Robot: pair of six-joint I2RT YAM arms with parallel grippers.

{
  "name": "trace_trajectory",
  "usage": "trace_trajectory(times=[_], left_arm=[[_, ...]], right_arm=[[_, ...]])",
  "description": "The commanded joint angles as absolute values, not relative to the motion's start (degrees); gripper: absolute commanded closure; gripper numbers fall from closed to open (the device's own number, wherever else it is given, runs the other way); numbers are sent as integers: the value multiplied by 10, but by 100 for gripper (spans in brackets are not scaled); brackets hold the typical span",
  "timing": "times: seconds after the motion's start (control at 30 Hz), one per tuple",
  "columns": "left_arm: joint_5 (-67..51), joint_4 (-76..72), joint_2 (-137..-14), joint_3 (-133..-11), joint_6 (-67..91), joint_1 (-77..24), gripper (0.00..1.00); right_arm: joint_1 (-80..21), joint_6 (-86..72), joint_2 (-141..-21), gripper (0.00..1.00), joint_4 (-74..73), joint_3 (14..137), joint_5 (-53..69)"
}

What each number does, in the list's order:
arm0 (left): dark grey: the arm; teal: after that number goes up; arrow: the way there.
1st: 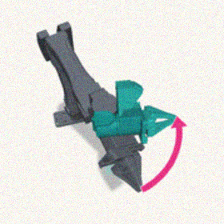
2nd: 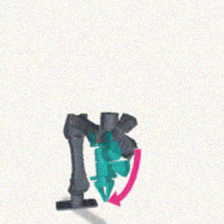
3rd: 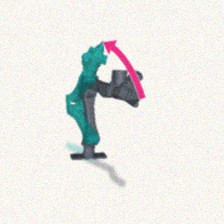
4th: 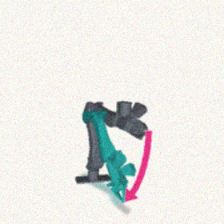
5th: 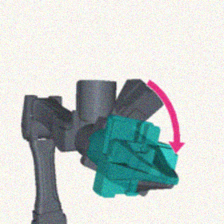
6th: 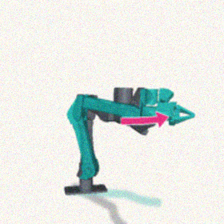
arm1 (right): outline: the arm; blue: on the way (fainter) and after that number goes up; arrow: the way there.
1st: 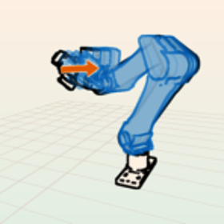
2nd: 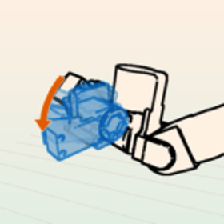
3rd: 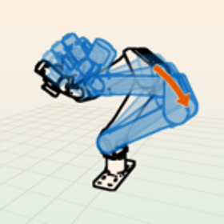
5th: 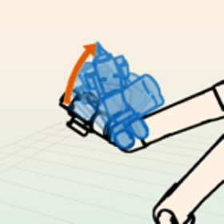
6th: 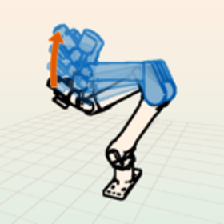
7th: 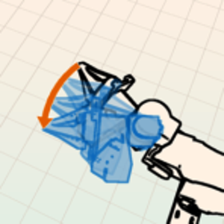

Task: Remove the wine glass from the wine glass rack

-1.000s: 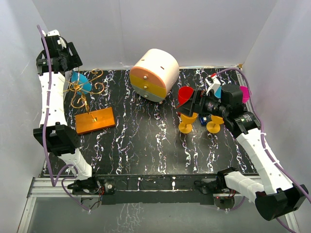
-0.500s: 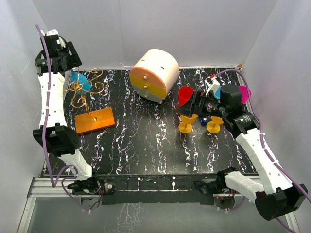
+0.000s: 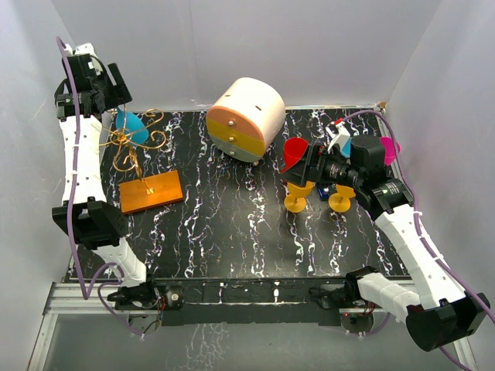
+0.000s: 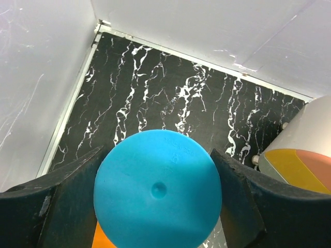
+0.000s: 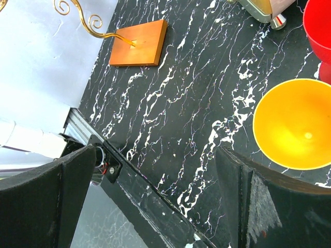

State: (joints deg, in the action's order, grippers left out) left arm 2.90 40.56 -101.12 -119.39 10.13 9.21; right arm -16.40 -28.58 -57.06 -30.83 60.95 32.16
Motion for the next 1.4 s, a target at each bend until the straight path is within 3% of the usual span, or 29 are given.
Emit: trace_trajectory(times=[0.0, 0.6, 0.97, 1.37], left_arm=[[-15, 392, -967, -1207, 88, 93, 37], [-5, 388, -884, -1125, 69, 93, 37], [173, 400, -872, -1125, 77, 93, 37], [244, 329, -920, -1215, 82, 94, 39]], right_arm=[[-166, -285, -568, 2, -267, 609, 334], [-166, -296, -569, 2, -258, 607, 347], [-166, -296, -573, 2, -261, 615, 349], [-166, -304, -575, 2, -260, 625, 346]])
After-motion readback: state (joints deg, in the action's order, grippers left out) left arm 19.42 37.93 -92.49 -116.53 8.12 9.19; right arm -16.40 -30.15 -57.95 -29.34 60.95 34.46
